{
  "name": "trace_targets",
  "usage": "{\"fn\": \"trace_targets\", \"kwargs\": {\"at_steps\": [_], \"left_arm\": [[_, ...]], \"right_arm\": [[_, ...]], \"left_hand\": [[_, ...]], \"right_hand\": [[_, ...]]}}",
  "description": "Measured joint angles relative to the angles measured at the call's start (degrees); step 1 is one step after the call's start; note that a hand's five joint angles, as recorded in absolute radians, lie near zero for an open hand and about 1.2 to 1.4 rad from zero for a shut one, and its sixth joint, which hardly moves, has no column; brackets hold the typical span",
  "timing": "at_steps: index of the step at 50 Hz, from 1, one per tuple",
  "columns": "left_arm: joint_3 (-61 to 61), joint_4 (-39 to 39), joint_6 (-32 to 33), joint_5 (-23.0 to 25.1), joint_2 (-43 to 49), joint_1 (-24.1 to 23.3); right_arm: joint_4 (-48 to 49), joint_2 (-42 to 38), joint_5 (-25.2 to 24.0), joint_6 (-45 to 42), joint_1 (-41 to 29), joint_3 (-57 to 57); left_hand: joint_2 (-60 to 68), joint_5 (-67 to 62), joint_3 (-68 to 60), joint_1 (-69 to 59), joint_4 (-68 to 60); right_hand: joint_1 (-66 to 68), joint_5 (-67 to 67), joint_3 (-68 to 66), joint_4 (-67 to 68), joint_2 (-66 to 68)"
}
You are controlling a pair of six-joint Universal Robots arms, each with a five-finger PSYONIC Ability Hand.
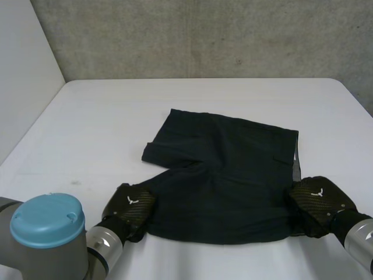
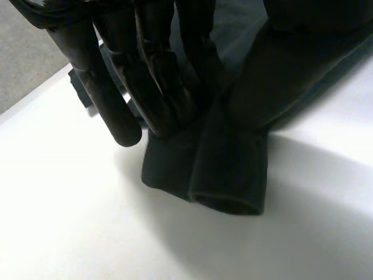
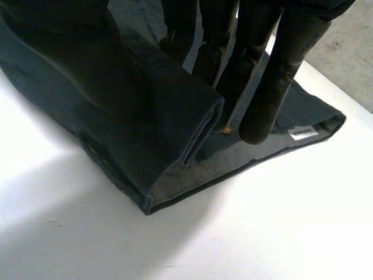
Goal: Fold the shorts.
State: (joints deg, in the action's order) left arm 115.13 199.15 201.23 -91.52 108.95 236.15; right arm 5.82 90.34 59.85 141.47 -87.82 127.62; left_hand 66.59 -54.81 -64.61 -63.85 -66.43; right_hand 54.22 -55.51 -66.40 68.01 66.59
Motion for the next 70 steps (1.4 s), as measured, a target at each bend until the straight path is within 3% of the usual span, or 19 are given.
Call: {"fn": "trace_targets", "kwargs": {"at_steps": [10, 16, 19, 21, 27, 28, 36, 42, 57, 66, 68, 70], "left_arm": [[-0.5, -3.4, 6.4, 0.2, -7.2, 0.0], [-2.5, -18.3, 11.9, 0.6, -15.9, -0.2], [-4.5, -28.6, 15.1, 0.8, -18.9, -0.2], [-5.7, -31.0, 16.1, 0.8, -19.2, -0.3], [-8.2, -29.4, 16.9, 0.9, -16.7, -0.3], [-10.6, -24.6, 16.7, 0.8, -12.9, -0.3], [-20.5, -8.0, 16.4, 0.5, -1.1, -2.2], [-32.1, -0.7, 16.4, 0.2, 9.7, -3.5], [-67.0, -1.8, 15.5, 0.2, 38.6, -3.0], [-73.8, -2.3, 10.3, 0.4, 43.8, -2.7], [-74.0, -2.2, 8.6, 0.6, 43.8, -2.7], [-73.8, -2.1, 7.4, 0.7, 43.7, -2.7]], "right_arm": [[-6.9, 5.0, 2.8, -0.9, -0.3, -4.4], [-22.7, 7.9, 3.6, -6.9, -0.2, -9.1], [-34.9, 8.1, 4.3, -15.2, 0.1, -11.7], [-38.7, 7.6, 4.8, -18.6, 0.2, -13.1], [-40.0, 4.8, 5.6, -19.2, 0.1, -16.2], [-37.0, 0.9, 6.3, -15.5, -0.3, -19.1], [-27.0, -7.5, 11.8, -6.2, -3.8, -25.9], [-16.6, -10.8, 18.4, -1.0, -7.3, -29.2], [9.6, -25.6, 28.7, 1.9, -12.1, -37.8], [14.0, -36.2, 30.2, 1.7, -13.1, -46.1], [13.8, -38.0, 30.5, 1.9, -13.2, -48.0], [13.5, -38.6, 30.7, 2.1, -13.3, -48.8]], "left_hand": [[1.7, -0.3, -3.1, 0.0, -2.2], [1.7, -0.3, -3.1, 0.0, -2.2], [1.8, -1.3, -3.1, 0.0, -2.3], [1.9, -1.6, -3.3, 0.0, -2.3], [1.9, -2.0, -3.3, 0.0, -2.3], [1.9, -2.0, -3.3, 0.0, -2.3], [1.9, -3.3, -3.3, -0.3, -2.3], [2.0, -3.4, -3.4, -0.6, -2.4], [2.0, -3.4, -3.4, -0.7, -2.5], [1.8, -3.3, -3.3, -0.8, -2.4], [-3.3, 1.7, 1.6, 4.1, 3.1], [-25.7, 23.9, 23.6, 29.4, 25.5]], "right_hand": [[0.0, 0.0, 0.0, 0.1, 0.0], [0.0, 0.0, 0.0, 0.1, 0.0], [0.0, 0.0, -0.1, 0.1, 0.0], [0.0, 0.0, -0.7, 0.1, 0.0], [0.0, 0.0, -1.0, 0.1, 0.0], [0.0, 0.0, -1.2, 0.1, 0.0], [0.0, -0.3, -1.2, 0.1, 0.0], [0.0, -0.6, -1.2, 0.1, 0.0], [0.0, -0.8, -1.2, 0.1, 0.0], [0.0, -0.8, -1.2, 0.1, 0.0], [-21.0, 20.5, 20.9, -22.0, -23.6], [-33.4, 33.8, 34.3, -35.4, -36.1]]}}
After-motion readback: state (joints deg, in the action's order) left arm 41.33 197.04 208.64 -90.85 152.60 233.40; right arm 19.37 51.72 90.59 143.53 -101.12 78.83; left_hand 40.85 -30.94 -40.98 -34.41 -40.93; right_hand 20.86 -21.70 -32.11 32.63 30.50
